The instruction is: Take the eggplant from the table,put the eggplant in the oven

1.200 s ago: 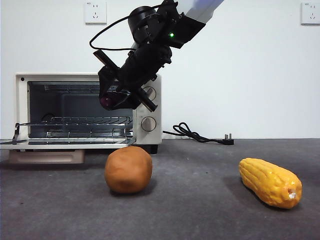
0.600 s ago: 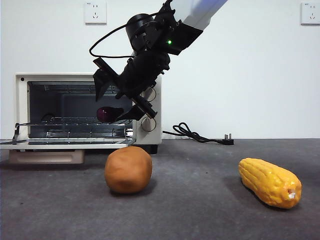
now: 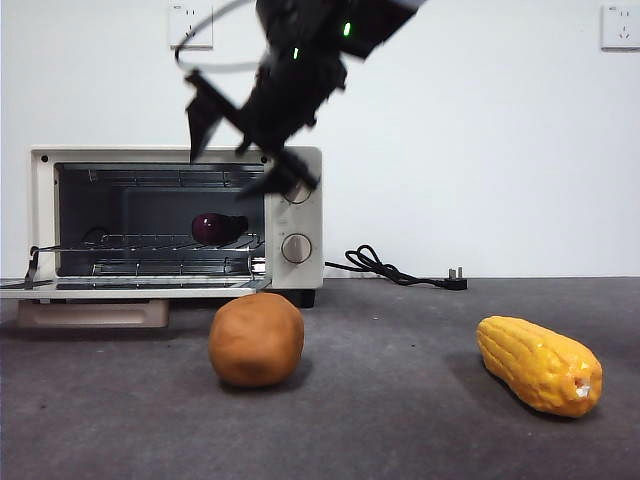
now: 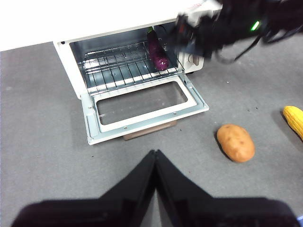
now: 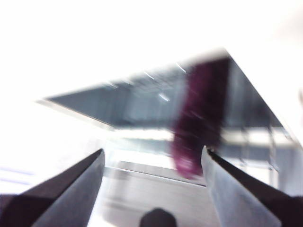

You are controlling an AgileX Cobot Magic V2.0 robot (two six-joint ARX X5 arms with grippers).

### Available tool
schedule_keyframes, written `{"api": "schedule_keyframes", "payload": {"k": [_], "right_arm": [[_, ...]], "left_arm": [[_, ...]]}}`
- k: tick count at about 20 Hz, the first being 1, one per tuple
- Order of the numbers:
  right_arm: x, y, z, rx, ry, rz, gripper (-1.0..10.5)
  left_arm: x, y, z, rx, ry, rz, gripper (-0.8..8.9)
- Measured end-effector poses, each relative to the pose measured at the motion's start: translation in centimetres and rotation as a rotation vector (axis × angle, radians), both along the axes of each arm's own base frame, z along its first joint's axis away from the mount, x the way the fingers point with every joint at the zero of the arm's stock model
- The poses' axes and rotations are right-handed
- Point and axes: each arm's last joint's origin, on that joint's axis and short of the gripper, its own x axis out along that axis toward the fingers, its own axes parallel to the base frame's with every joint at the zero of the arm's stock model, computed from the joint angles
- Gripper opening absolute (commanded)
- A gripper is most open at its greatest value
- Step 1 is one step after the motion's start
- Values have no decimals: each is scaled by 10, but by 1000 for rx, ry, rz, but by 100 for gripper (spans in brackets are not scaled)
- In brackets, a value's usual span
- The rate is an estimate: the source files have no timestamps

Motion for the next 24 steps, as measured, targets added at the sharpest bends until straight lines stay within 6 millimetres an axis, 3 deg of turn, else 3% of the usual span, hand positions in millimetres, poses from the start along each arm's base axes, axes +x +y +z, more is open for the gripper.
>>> {"api": "schedule_keyframes", "payload": {"k": [2,9,14,19,24], "right_arm": [[-7,-4,18,12,-13,50,349],[-32,-16,39,-94,42,267,343],[-62,-37,72,-229,1,379,337],[-99,-69,109,-393,-63,479,124],[-146,-107,146,-505,-115,586,19]], "left_arm": [[0,0,0,0,0,0,-6],[1,0,2,-3,-27,0,-6],[3,0,5,-8,-61,0,-6],[13,-2,8,-8,-62,0,-6],[46,-6,11,14,-28,-9,-6]]}}
